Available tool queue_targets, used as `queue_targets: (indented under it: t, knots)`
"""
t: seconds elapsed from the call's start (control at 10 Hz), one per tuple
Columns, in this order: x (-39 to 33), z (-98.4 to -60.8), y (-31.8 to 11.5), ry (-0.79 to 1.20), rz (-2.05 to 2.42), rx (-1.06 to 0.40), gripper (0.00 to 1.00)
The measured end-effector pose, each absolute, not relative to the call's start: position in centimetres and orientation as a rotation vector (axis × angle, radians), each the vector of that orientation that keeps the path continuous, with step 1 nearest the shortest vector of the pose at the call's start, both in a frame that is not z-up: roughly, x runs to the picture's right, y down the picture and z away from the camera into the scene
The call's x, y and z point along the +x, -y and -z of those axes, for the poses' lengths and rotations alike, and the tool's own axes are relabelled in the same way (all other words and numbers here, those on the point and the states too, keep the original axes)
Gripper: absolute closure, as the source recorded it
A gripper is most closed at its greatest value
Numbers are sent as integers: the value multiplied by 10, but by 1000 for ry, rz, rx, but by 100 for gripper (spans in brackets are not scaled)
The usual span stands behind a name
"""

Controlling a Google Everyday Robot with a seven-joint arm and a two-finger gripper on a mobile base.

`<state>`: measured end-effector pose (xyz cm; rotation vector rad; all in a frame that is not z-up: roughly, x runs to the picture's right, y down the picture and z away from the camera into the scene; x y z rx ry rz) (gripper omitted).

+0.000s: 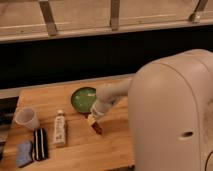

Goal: Place the pepper on the white sponge

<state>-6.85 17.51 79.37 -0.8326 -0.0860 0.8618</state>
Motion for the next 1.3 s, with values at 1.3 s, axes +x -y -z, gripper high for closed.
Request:
queue_targets:
  t: [1.3]
  knots:
    - [-220, -742, -155, 348, -497, -911, 100]
